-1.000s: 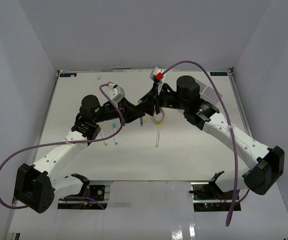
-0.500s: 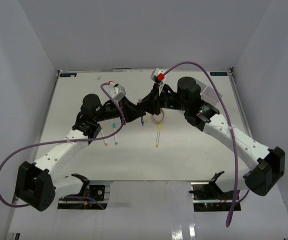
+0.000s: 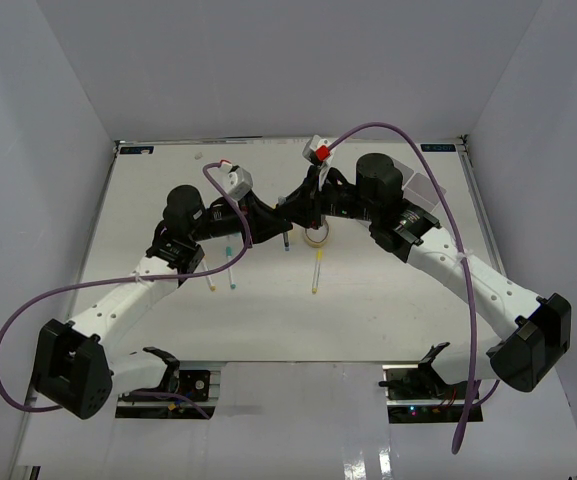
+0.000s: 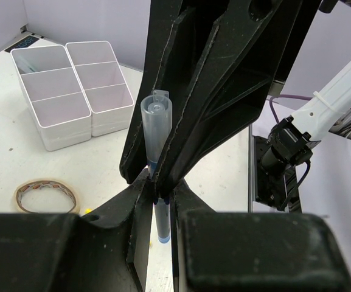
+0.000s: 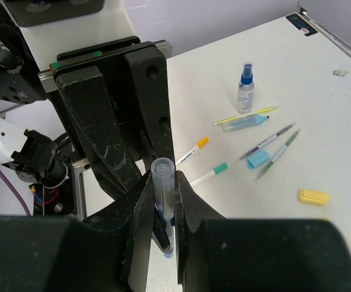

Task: Sort the stationery into containers
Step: Close the pen cap on the pen.

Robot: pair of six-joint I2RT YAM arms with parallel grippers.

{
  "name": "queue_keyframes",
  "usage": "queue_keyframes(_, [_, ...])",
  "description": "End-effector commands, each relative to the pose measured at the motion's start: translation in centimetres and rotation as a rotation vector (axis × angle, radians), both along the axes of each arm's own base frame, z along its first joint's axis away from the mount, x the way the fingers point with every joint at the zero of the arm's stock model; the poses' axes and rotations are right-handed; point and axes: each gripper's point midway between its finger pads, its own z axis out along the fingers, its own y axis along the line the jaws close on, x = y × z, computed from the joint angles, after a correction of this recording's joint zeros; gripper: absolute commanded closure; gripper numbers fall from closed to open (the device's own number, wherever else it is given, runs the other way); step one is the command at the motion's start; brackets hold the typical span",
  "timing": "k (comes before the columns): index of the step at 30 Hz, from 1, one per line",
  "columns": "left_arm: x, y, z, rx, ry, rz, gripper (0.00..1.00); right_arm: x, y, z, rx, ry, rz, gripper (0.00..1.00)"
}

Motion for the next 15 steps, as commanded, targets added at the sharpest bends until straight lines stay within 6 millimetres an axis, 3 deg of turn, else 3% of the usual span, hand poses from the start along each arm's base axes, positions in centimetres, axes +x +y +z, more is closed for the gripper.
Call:
queue_keyframes(1, [0.87, 0.0, 1.35, -0.015, -0.024, 0.027, 1.0, -2.16, 0.33, 3.19, 0.071, -0.044, 0.079, 0.84])
queue_keyframes(5, [0.86, -0.04, 1.27, -0.015, -0.018, 0.024, 1.0, -2.08, 0.31, 3.25, 0.072, -0.046, 0.071, 0.92])
queue_keyframes(15, [0.66, 0.06, 1.59, -0.018, -0.025, 0.024, 1.0, -1.95, 0.18, 2.49, 0.053, -0.04, 0.064, 0.92])
